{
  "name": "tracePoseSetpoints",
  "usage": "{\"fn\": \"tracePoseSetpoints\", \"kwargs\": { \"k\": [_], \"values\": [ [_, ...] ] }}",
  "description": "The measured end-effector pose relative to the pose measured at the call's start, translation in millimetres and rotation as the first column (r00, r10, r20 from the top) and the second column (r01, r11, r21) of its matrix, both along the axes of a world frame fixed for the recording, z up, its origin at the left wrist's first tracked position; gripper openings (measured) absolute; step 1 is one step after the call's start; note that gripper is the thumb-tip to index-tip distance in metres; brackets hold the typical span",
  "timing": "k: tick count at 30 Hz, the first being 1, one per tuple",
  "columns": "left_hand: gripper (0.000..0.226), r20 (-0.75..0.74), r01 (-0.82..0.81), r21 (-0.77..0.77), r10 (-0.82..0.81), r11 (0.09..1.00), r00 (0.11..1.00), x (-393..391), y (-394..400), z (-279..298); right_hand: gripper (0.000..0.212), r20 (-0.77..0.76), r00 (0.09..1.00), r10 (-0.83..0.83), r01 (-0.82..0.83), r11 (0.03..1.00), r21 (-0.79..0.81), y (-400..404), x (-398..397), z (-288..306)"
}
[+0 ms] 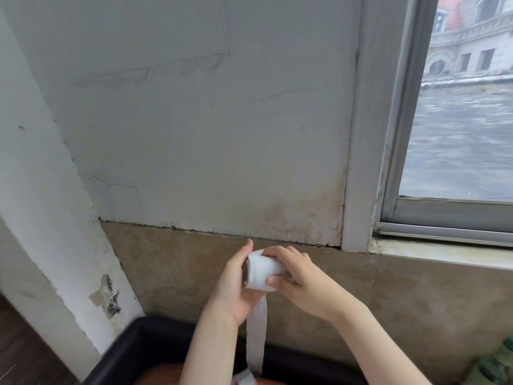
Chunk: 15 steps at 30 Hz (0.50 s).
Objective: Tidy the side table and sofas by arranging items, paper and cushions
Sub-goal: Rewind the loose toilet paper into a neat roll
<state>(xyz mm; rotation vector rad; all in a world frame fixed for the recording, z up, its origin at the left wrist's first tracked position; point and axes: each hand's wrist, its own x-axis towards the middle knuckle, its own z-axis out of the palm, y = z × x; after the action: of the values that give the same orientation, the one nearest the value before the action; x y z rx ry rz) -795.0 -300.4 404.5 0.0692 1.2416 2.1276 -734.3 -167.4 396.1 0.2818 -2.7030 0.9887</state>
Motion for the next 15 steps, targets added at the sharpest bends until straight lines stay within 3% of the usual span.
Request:
{"fn": "tracePoseSetpoints", "kwargs": {
  "k": [3,6,10,15],
  "values": [
    [0.043,-0.016,0.007,0.032,-0.006,0.999,1.0,7.3,2.9,-0.9,0.033,-0.072,0.995,-0.064,0.069,0.995,0.067,-1.6,-0.1,-2.3],
    [0.037,0.006,-0.052,0.059,0.052,0.997,0.999,13.1,5.4,1.8,0.05,-0.229,0.963,-0.142,0.177,0.974,0.139,-1.2,1.2,-12.0],
    [0.029,0.061,-0.145,0.091,0.139,0.985,0.988,17.7,6.2,4.4,0.068,-0.281,0.955,-0.096,0.143,0.978,0.153,-0.8,5.0,-24.3],
    [0.043,0.142,-0.121,0.12,0.104,0.985,0.984,25.2,7.4,2.3,0.053,-0.386,0.91,-0.153,0.196,0.978,0.074,0.6,8.7,-20.8]
  ]
}}
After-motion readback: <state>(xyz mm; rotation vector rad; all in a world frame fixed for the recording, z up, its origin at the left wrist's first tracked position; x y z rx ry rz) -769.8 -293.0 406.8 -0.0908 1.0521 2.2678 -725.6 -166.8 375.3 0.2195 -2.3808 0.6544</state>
